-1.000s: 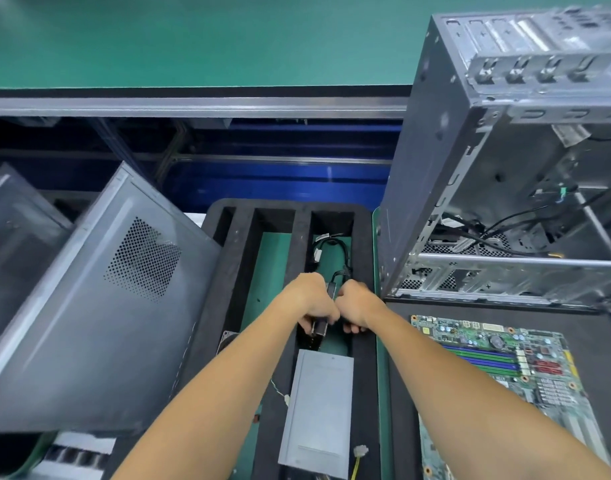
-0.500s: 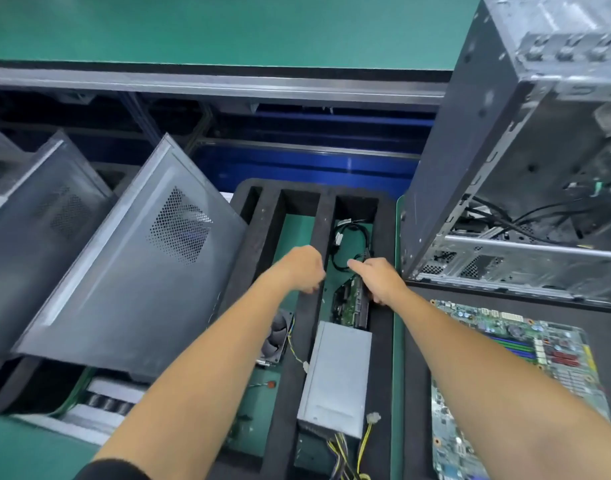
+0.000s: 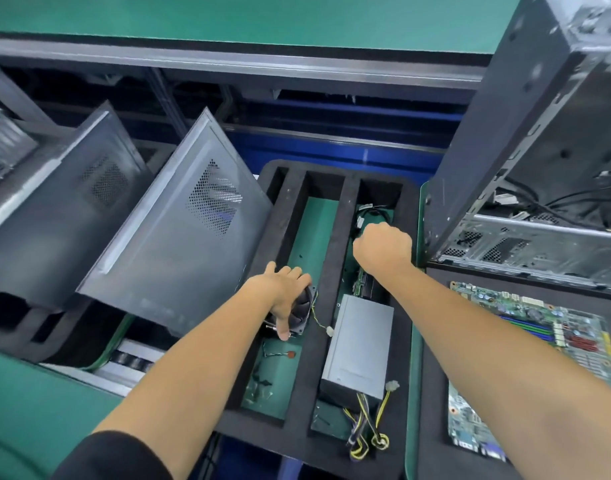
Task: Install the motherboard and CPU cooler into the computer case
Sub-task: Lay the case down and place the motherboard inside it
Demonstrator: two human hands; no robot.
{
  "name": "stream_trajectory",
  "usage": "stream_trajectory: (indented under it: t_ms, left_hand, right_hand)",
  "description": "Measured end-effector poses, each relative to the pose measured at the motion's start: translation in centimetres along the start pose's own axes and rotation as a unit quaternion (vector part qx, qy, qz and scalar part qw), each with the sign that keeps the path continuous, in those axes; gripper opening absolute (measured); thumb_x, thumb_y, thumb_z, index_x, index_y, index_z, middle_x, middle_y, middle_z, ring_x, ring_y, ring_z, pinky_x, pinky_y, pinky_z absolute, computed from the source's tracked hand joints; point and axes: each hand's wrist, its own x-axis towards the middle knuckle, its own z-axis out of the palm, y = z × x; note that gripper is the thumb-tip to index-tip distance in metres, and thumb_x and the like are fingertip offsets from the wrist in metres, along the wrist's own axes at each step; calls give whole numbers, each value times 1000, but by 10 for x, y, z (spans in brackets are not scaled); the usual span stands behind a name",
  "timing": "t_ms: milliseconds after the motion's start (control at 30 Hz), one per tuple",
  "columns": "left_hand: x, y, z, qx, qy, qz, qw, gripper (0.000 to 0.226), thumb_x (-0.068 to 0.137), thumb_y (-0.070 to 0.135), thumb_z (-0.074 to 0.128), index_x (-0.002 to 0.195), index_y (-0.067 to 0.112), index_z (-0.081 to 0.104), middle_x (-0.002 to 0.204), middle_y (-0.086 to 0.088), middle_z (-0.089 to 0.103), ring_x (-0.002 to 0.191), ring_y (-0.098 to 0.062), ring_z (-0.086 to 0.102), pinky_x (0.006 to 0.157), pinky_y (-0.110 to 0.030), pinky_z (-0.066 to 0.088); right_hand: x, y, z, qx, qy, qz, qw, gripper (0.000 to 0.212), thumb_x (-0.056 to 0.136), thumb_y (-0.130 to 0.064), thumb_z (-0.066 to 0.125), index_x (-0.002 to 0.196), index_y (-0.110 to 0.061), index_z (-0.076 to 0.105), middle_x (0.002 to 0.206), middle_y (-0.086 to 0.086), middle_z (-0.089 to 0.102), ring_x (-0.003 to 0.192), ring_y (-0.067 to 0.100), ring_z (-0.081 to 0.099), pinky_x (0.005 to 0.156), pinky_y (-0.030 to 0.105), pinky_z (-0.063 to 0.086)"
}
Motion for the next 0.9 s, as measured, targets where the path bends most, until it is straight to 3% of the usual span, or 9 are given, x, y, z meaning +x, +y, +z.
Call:
stream_trajectory:
  t_ms: [67,133,267,467,633,800,900]
  left_hand:
    - [-2,-2,0,-17,52,9,998,98,46,54,87,120,16,36,115,0,45,110,-24,45,92,-41,32]
    - [-3,-6,-3,-55,94,21,994,89,43,51,89,109,18,39,102,3,47,100,-23,49,83,-37,33]
    - [-11,-21,-30,-109,158,14,981,94,40,50,87,116,19,40,107,3,48,103,-22,49,87,-39,33]
    - [-18,-33,-53,-62,288,-18,955,118,49,48,87,142,13,23,128,-4,32,120,-25,35,104,-42,29]
    - [-6,-27,-43,-147,288,-12,946,111,49,37,90,137,13,28,125,-2,47,118,-23,43,105,-35,27]
    - [10,-23,-30,-103,283,-17,954,84,64,19,77,136,12,33,128,-4,46,115,-25,45,98,-37,36]
    - [16,-19,-26,-73,292,-30,953,90,70,25,75,143,12,24,135,-3,41,121,-25,41,101,-40,34]
  right_hand:
    - [-4,-2,2,-5,-5,-41,999,15,91,-17,44,90,-9,57,98,9,55,82,26,55,65,31,34]
    - [-7,-1,4,3,-5,-65,998,23,95,-22,43,103,-7,59,109,10,53,98,28,55,70,32,35]
    - [-11,3,3,3,-8,-49,999,20,95,-20,44,103,-7,57,112,10,51,99,28,52,70,34,34]
    - [-16,18,5,-12,-32,-15,999,9,93,-17,49,94,-9,52,112,11,50,95,27,49,71,34,36]
    - [-18,36,11,-53,-18,-2,998,24,92,-25,53,109,-10,62,115,10,54,111,28,49,90,38,40]
    - [-13,32,10,-72,-16,-6,997,28,90,-35,59,109,-14,63,116,8,55,114,27,46,97,41,37]
    - [-11,34,10,-68,-14,-7,998,26,90,-31,58,108,-13,63,115,8,55,113,28,46,97,41,37]
